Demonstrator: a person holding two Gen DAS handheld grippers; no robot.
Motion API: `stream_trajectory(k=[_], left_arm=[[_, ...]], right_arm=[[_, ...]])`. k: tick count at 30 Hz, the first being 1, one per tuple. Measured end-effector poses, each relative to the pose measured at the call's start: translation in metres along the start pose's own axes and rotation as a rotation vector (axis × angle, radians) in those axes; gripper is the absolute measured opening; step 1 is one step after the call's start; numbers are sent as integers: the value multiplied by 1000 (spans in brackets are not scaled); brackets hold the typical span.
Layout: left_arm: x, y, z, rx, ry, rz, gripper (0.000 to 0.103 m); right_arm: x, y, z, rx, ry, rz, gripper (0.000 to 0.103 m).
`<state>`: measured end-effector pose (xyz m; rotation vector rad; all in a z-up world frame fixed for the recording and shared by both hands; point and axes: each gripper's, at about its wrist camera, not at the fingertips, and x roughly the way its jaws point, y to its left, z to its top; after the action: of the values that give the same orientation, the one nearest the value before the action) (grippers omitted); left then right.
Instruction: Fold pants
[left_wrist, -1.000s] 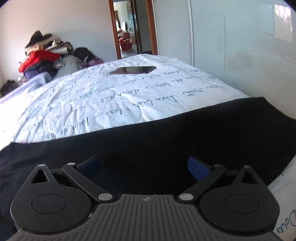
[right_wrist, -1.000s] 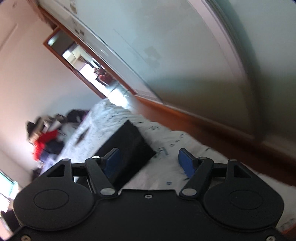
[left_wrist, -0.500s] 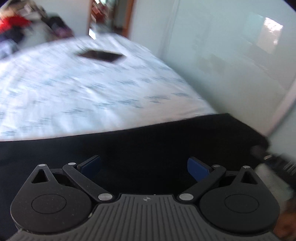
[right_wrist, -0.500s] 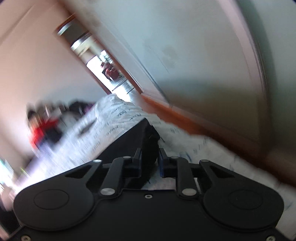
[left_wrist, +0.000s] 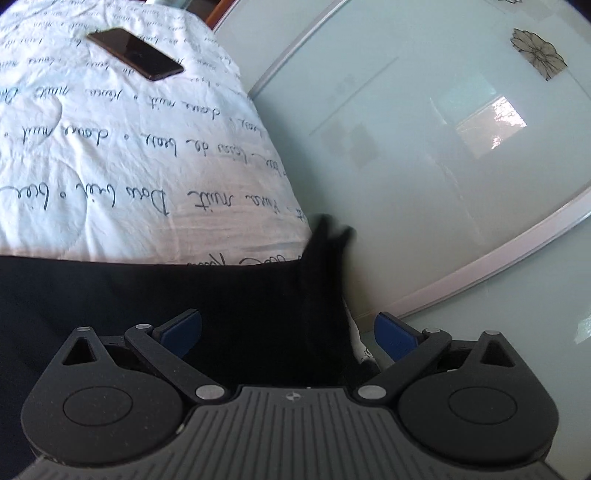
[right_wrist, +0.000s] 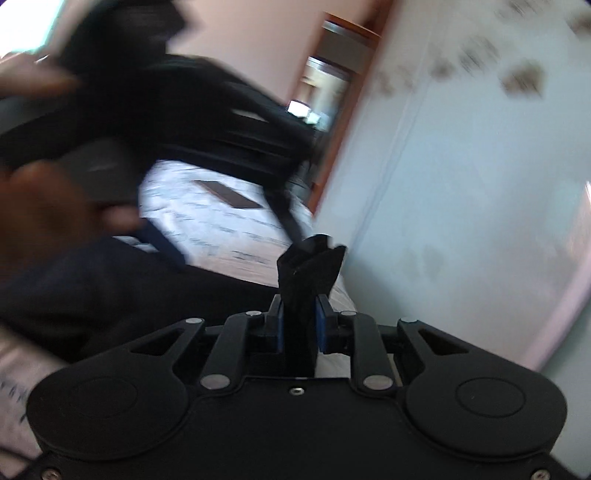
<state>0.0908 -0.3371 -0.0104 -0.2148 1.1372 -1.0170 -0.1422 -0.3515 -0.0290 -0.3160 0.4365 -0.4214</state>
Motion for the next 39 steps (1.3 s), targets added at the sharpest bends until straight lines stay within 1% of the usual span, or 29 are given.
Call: stream_trajectory(k=[2,3,5,6,7,9,10,11,13,15,18,20,22,24,28,30,33,35,36,38,39], left_arm=[[-1,4,1,-28,-19,3,100],[0,7,1,-44,-26,3,98],[1,14,4,-85,-23,-5,87],[3,17,4,-103,-9,-16,70],[4,20,4,-118,11,-29,49],[7,26,3,-149,38,-45,30],[5,28,2,-159,32,-42,23],[0,30,0,-161,18,-30,19],[-16,28,-4,-112,-26,16,11],[-40,20,-8,-19,-91,108,10],[-78,12,-18,137,-191,254,9],[-99,16,-22,179,-223,335,9],[-116,31,-22,177,-230,386,10],[-130,52,-21,149,-227,438,10],[-149,95,-20,96,-233,576,10],[-155,113,-18,74,-227,628,10],[-164,133,-17,70,-219,678,11],[-164,142,-17,80,-218,724,17],[-164,147,-18,77,-214,743,26],[-166,155,-18,76,-184,760,36],[-170,159,-18,69,-173,780,47]], right_arm=[[-5,5,0,-35,-9,20,18],[-6,5,1,-32,-11,32,18],[-11,0,2,-1,-20,55,18],[-11,-1,3,15,-23,65,18],[-13,-3,3,28,-27,74,18],[-12,-3,7,34,-28,82,18],[-6,1,9,29,-27,82,18],[-2,4,11,26,-25,87,18],[-1,10,13,24,-26,110,18],[-2,15,19,22,-41,148,18],[-6,28,31,33,-84,230,18],[-5,37,41,57,-109,310,18],[-2,49,50,82,-123,386,18],[4,62,58,100,-127,461,18],[22,92,72,111,-108,571,19],[30,110,79,116,-93,621,19],[44,130,91,96,-84,663,18],[54,138,96,93,-81,686,18],[58,144,98,85,-67,691,18],[68,152,99,57,-7,702,19],[69,153,98,47,10,705,21]])
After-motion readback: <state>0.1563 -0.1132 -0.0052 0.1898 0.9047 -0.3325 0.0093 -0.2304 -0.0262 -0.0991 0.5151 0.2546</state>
